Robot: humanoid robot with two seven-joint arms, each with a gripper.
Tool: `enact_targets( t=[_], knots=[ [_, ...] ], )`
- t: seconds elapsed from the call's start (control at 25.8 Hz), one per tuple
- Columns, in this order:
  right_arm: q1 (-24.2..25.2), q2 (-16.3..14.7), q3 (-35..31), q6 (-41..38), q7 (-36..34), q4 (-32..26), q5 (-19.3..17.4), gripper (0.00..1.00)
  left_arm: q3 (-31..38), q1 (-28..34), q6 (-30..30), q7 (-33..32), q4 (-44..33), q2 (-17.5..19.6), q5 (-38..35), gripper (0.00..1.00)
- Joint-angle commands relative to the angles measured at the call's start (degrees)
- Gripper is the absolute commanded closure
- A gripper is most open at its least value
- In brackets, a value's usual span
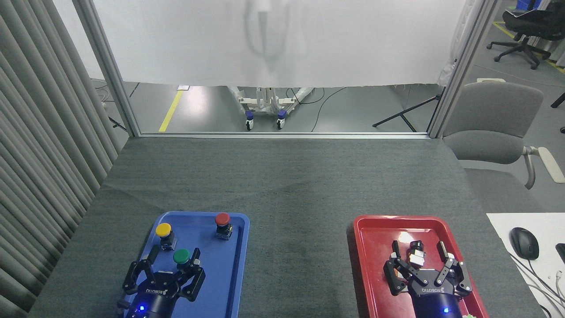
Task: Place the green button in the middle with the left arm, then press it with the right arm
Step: 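Close the left hand around the green button on the blue tray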
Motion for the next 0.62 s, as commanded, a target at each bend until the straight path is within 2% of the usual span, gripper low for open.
enact_targets(
  t=[0.0,0.31,0.58],
  knots=[
    [0.08,0.03,-0.22,-0.02,0.01,0.04,0.00,0.00,0.00,0.02,0.02,0.00,0.00,0.00,0.00,0.00],
    [0.08,0.65,-0.31,-0.02,0.01,-0.04,0.00,0.00,0.00,0.02,0.20,0.00,0.53,-0.09,-0.09,0.00],
    [0.00,0.65,-0.40,-0.02,0.01,0.04,0.00,0.00,0.00,-0.16,-0.24,0.18,6.51,-0.18,-0.09,0.00]
  ],
)
